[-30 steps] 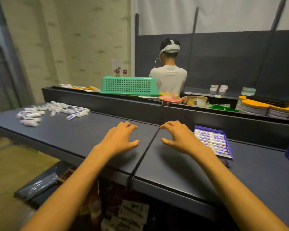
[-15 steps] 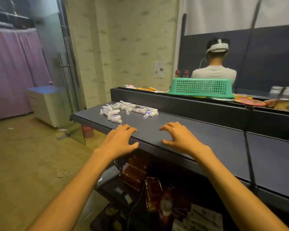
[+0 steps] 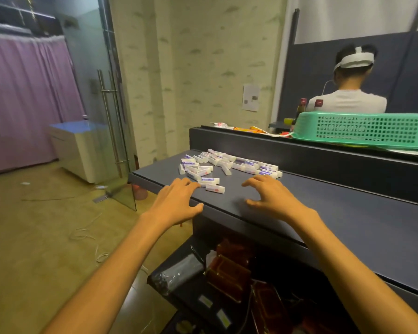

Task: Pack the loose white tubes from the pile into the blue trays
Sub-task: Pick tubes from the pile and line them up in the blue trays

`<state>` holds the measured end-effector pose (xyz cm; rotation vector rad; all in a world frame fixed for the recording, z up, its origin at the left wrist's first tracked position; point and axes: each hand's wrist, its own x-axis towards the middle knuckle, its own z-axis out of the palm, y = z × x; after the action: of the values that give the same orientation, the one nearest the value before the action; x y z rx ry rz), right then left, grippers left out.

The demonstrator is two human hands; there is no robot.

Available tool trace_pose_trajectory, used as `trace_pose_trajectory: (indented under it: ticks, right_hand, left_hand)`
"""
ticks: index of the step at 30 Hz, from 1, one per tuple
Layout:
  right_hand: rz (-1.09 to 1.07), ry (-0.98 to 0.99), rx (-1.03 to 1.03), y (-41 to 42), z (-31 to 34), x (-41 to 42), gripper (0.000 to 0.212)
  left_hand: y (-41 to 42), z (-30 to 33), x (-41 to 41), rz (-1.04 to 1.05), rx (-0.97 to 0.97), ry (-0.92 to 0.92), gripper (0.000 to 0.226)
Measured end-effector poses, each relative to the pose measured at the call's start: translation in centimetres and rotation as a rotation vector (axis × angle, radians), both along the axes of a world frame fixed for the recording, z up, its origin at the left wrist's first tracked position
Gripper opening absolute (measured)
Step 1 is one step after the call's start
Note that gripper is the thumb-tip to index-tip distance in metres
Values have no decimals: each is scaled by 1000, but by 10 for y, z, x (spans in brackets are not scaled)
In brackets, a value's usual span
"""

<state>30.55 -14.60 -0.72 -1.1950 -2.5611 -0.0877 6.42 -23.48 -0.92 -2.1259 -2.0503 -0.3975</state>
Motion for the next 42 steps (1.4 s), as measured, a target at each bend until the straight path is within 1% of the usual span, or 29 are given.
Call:
trace_pose_trajectory:
  ticks: [3, 6, 13, 16, 19, 22, 25, 28, 34, 37, 40, 42]
  right_hand:
    - [-22, 17, -19, 29, 0, -22, 50]
    - [-61, 35, -14, 56, 3, -38, 49]
    - [-182, 38, -48, 98, 6, -58, 49]
    - [-258, 50, -62, 113, 5, -59, 47]
    - [-341, 74, -65, 125, 3, -60, 45]
    - [-445, 91, -76, 132, 2, -63, 45]
    - [-564, 107, -85, 135, 5, -64, 43]
    - [-660, 163, -67, 133, 7, -60, 40]
    - [-817, 254, -65, 122, 7, -35, 34]
    - [-846, 271, -66, 116, 8, -28, 32]
    - [-848, 275, -94, 112, 5, -23, 31]
    - [-840, 272, -123, 110, 2, -22, 28]
  left_hand:
    - [36, 5, -25, -35, -30, 9, 59]
    - [74, 11, -44, -74, -9, 1, 57]
    - [157, 10, -62, -215, -44, -97, 56]
    - [194, 9, -64, -308, -46, -128, 54]
    - [229, 5, -64, -410, -47, -112, 54]
    - [260, 2, -64, -551, -74, -95, 52]
    - [287, -1, -60, -710, -136, -80, 45]
    - [301, -1, -53, -833, -142, -13, 34]
    - [318, -5, -47, -876, -186, -72, 18]
    - [320, -5, -45, -885, -166, -97, 21]
    - [318, -3, -42, -892, -115, -174, 28]
    - [315, 0, -39, -890, -114, -204, 28]
